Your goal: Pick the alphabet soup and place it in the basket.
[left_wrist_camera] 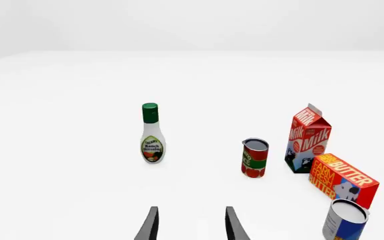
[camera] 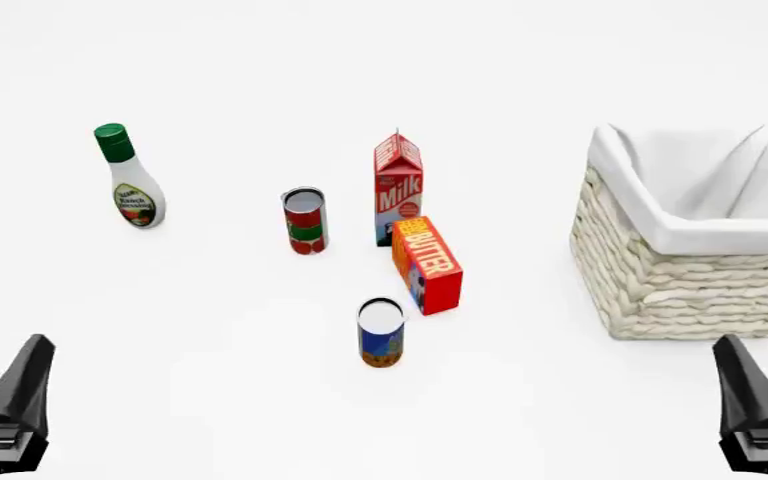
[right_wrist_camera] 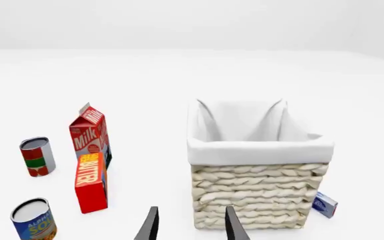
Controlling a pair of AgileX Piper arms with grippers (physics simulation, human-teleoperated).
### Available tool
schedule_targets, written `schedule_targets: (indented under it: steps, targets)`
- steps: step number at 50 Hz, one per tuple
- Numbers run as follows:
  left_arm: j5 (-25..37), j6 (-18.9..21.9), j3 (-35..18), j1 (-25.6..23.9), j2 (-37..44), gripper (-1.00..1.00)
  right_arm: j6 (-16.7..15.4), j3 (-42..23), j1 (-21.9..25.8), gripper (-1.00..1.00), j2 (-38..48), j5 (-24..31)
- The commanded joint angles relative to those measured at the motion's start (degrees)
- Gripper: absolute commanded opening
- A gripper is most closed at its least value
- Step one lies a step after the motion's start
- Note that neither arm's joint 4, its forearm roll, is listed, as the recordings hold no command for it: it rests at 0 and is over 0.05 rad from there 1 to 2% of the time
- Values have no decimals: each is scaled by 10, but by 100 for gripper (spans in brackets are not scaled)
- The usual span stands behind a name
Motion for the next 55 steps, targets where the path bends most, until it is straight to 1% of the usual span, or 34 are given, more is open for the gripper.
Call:
schedule_targets:
  steps: [1, 12, 23, 32, 40, 46, 55]
  targets:
    - [0, 0, 0, 0, 0, 100, 1, -4, 4, 100, 1, -1]
    - [0, 0, 0, 0, 0, 100, 0, -7, 10, 100, 0, 3]
    - [0, 0, 0, 0, 0, 100, -2, -25, 18, 100, 2, 13]
    - [0, 0, 0, 0, 0, 100, -6, -50, 34, 100, 0, 23]
    - [0, 0, 0, 0, 0, 100, -15, -76, 60, 100, 1, 36]
    - [0, 0, 0, 0, 0, 100, -21, -100, 89, 100, 1, 47]
    - [0, 0, 0, 0, 0, 100, -31, -129, 130, 100, 24, 44]
